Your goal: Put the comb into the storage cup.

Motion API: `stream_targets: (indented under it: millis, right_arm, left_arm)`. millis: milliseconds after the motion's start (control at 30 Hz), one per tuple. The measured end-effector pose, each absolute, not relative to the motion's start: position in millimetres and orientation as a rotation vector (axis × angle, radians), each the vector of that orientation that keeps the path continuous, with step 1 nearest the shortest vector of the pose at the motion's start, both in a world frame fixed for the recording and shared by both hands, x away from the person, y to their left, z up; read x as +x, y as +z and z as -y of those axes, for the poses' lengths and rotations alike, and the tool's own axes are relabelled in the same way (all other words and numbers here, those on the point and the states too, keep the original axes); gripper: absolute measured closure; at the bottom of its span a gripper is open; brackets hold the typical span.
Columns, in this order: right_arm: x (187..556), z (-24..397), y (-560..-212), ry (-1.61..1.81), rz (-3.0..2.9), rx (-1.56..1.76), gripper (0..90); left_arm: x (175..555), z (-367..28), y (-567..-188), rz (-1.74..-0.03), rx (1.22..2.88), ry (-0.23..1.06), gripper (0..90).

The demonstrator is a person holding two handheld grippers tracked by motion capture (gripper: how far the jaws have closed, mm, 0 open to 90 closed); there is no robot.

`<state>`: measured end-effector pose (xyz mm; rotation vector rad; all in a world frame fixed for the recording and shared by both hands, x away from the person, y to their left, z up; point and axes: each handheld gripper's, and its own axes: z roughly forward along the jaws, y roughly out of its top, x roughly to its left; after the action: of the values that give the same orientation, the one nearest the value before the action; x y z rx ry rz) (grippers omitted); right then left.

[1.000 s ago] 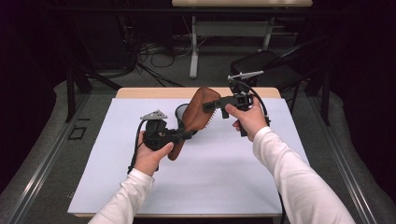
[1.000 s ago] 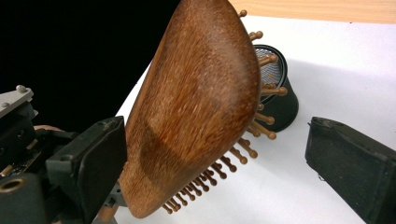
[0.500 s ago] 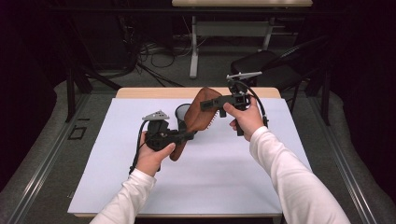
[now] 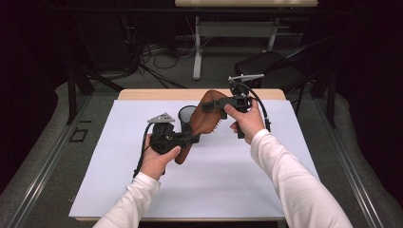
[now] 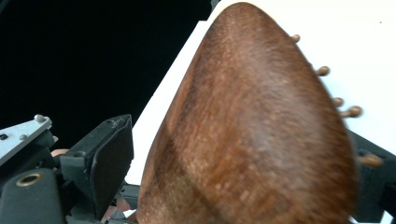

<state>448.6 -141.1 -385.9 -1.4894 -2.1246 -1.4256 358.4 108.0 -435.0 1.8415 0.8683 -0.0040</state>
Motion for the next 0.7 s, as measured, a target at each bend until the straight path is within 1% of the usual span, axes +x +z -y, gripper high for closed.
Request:
stream_targets:
  millis: [100, 433, 700]
  right_arm:
    - [448.8, 140.4, -386.3, -1.428, 2.115, -1.491, 13.8]
    - [449.5, 141.2, -387.9, -1.426, 2.085, -1.477, 15.2]
    - [450.7, 143.6, -390.2, -1.418, 2.067, -1.468, 19.5]
  left_arm:
    - [358.5, -107.4, -435.4, -0.867, 1.844, -0.002, 73.0]
    - [358.5, -106.4, -436.5, -0.863, 1.848, -0.003, 73.0]
    - [360.0, -107.7, -437.9, -0.856, 1.858, -0.008, 73.0]
